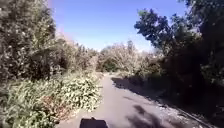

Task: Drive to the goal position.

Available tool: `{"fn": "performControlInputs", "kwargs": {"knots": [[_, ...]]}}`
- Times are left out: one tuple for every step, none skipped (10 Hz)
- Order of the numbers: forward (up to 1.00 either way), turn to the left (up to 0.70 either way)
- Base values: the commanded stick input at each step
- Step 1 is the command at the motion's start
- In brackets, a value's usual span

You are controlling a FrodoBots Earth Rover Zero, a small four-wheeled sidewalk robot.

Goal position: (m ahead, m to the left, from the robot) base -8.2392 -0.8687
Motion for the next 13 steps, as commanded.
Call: {"fn": "performControlInputs", "kwargs": {"knots": [[0.50,0.00],[0.50,0.00],[0.50,0.00],[0.50,0.00],[0.50,0.00],[0.50,0.00],[0.50,0.00],[0.50,0.00],[0.50,0.00],[0.50,0.00],[0.50,0.00],[0.50,0.00],[0.50,0.00]]}}
